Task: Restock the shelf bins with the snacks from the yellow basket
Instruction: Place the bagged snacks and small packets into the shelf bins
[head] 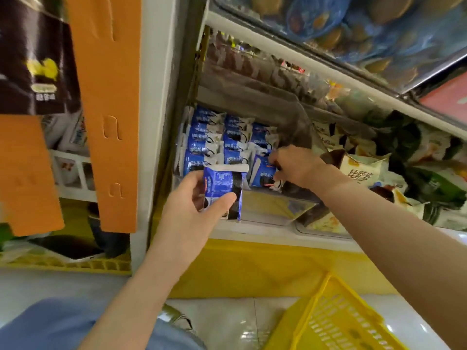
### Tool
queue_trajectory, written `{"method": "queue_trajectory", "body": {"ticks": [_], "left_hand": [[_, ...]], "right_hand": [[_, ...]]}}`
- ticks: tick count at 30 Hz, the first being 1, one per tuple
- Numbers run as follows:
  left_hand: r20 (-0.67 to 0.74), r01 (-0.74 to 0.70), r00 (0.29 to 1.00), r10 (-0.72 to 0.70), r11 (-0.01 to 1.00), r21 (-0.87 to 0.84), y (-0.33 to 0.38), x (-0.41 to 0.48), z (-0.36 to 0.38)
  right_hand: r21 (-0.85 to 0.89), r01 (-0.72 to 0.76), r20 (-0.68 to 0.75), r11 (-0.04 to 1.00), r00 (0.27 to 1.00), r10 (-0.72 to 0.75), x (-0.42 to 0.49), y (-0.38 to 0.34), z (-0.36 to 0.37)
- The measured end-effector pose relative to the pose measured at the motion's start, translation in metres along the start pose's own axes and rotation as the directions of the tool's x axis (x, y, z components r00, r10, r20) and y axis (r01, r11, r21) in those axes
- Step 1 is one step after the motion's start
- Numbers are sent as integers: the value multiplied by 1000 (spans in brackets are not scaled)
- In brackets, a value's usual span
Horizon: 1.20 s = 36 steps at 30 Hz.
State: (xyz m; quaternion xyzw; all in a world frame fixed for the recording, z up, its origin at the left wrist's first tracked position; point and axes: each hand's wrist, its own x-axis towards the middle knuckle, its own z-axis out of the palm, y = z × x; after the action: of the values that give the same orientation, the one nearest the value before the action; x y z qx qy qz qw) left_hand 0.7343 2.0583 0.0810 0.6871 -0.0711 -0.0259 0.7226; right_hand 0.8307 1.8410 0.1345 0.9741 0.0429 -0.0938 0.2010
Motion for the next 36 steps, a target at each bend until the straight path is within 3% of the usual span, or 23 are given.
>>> {"method": "queue_trajectory", "body": {"ticks": [4, 7, 9, 12, 19, 21, 26, 36], "left_hand": [[-21, -8, 1000, 7, 999, -39, 4, 0, -2], [-86, -56, 995, 51, 997, -56, 7, 0, -9], [-121, -78, 990, 69, 994, -79, 10, 1, -14], [-149, -92, 986, 75, 990, -111, 13, 3, -19], [-162, -83, 985, 64, 991, -110, 11, 5, -21], [-152, -85, 986, 68, 990, -110, 11, 5, -19], [-136, -95, 987, 80, 990, -107, 11, 4, -15], [-116, -31, 993, 5, 975, -222, 12, 5, -16]], "right_hand": [[136, 6, -53, 991, 999, 2, 3, 1, -2], [455, 163, -249, 876, 967, -50, 7, -10, -10], [529, 257, -239, 809, 960, -148, 10, -23, -14], [502, 313, -126, 806, 949, -289, 17, -39, -10], [355, 375, -51, 857, 923, -382, 20, -42, -4], [304, 364, -96, 880, 931, -352, 21, -37, -4], [329, 171, -209, 929, 972, -105, 27, -29, 1], [319, 204, -225, 926, 965, -135, 19, -31, 0]]}}
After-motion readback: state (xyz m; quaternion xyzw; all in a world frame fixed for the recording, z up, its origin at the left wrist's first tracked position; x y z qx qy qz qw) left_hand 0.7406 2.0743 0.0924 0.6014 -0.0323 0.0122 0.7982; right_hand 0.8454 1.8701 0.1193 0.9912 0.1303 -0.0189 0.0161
